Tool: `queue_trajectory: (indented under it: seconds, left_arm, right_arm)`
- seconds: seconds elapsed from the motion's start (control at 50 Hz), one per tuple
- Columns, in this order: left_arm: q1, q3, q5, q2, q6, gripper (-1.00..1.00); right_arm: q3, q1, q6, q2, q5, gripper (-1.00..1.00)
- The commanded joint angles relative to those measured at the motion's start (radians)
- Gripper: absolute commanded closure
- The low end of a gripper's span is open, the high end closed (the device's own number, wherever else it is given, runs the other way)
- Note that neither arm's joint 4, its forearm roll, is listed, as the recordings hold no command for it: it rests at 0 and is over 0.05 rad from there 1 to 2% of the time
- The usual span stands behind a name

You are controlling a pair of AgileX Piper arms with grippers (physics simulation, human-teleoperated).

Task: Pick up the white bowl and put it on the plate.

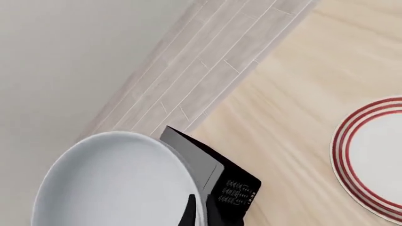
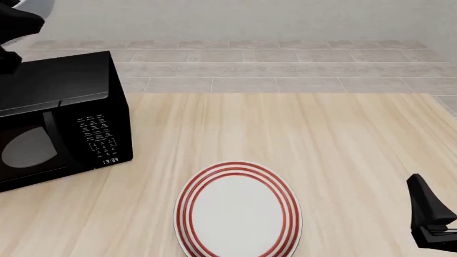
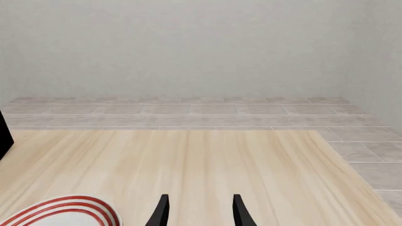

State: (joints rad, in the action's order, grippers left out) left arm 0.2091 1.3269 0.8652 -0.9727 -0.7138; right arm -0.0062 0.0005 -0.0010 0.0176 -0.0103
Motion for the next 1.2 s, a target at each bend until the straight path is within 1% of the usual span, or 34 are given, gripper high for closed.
queue_trajectory:
  seconds: [0.02,0.06,0.08,0.12,0.14,0.16,0.18,0.2,0.26,0.28,0.3,0.34,0.36,0.38,0.4,0.48,0.56,0.58,0.62,0.7,0.72,0.74,0.78,0.82,0.84,0.88,0.92,1.04,1.2]
  left_arm:
    - [0.124,0.076,0.056,-0.009,0.075,1.0]
    - [0.136,0.077,0.049,-0.011,0.08,1.0]
    - [0.147,0.055,0.04,-0.009,0.063,1.0]
    - [0.153,0.057,0.031,-0.022,0.074,1.0]
    - [0.173,-0.002,-0.013,-0.007,0.084,1.0]
    - [0.179,-0.012,-0.017,-0.004,0.084,1.0]
    - [0.207,0.046,0.029,-0.017,0.104,1.0]
    - [0.217,0.067,0.042,-0.023,0.114,1.0]
    - [0.236,0.077,0.042,-0.034,0.122,1.0]
    - [0.245,0.026,0.001,-0.025,0.125,1.0]
    - [0.256,0.015,-0.008,-0.025,0.131,1.0]
    - [0.285,0.015,-0.007,-0.027,0.146,1.0]
    - [0.297,0.06,0.023,-0.04,0.143,1.0]
    - [0.299,0.066,0.025,-0.042,0.138,1.0]
    - [0.308,0.005,-0.02,-0.026,0.129,1.0]
    - [0.333,-0.019,-0.04,-0.029,0.151,1.0]
    - [0.353,-0.053,-0.057,-0.029,0.154,1.0]
    - [0.359,-0.014,-0.024,-0.04,0.159,1.0]
    - [0.367,-0.054,-0.051,-0.035,0.16,1.0]
    - [0.389,-0.07,-0.06,-0.042,0.167,1.0]
    - [0.396,-0.046,-0.041,-0.048,0.167,1.0]
    - [0.396,-0.045,-0.04,-0.048,0.167,1.0]
    - [0.416,-0.088,-0.069,-0.042,0.171,1.0]
    - [0.434,-0.098,-0.071,-0.037,0.172,1.0]
    - [0.439,-0.071,-0.047,-0.04,0.173,1.0]
    - [0.464,-0.1,-0.062,-0.034,0.193,1.0]
    - [0.468,-0.122,-0.078,-0.031,0.187,1.0]
    - [0.492,-0.135,-0.076,-0.035,0.191,1.0]
    - [0.536,-0.131,-0.065,-0.041,0.216,1.0]
  right_arm:
    - [-0.003,0.001,0.0,-0.001,0.004,-1.0]
    - [-0.002,0.001,0.0,-0.003,0.005,-1.0]
    - [-0.001,0.001,0.0,-0.004,0.005,-1.0]
    - [-0.001,0.001,0.0,-0.005,0.006,-1.0]
    - [-0.001,0.0,0.0,-0.006,0.006,-1.0]
    - [0.0,0.001,0.0,-0.006,0.006,-1.0]
    - [0.0,0.0,0.0,-0.007,0.006,-1.0]
    - [0.001,0.0,0.0,-0.007,0.006,-1.0]
    - [0.002,0.0,0.0,-0.008,0.005,-1.0]
    - [0.003,0.0,0.0,-0.008,0.005,-1.0]
    - [0.003,0.0,0.0,-0.008,0.005,-1.0]
    - [0.003,0.001,0.0,-0.009,0.006,-1.0]
    - [0.003,0.001,0.0,-0.009,0.006,-1.0]
    - [0.003,0.001,0.0,-0.009,0.006,-1.0]
    - [0.003,0.001,0.0,-0.01,0.006,-1.0]
    - [0.002,0.001,0.0,-0.009,0.007,-1.0]
    - [0.003,0.001,0.0,-0.01,0.007,-1.0]
    - [0.003,0.001,0.0,-0.01,0.007,-1.0]
    - [0.002,0.001,0.0,-0.011,0.008,-1.0]
    - [0.002,0.001,0.0,-0.011,0.009,-1.0]
    - [0.002,0.001,0.0,-0.011,0.009,-1.0]
    - [0.002,0.001,0.0,-0.011,0.009,-1.0]
    - [0.002,0.001,0.0,-0.011,0.009,-1.0]
    - [0.001,0.001,0.0,-0.011,0.009,-1.0]
    - [0.001,0.001,0.0,-0.011,0.01,-1.0]
    - [0.0,0.001,0.0,-0.011,0.011,-1.0]
    - [0.0,0.001,0.0,-0.012,0.012,-1.0]
    - [-0.001,0.001,0.0,-0.011,0.012,-1.0]
    - [-0.001,0.001,0.0,-0.011,0.012,-1.0]
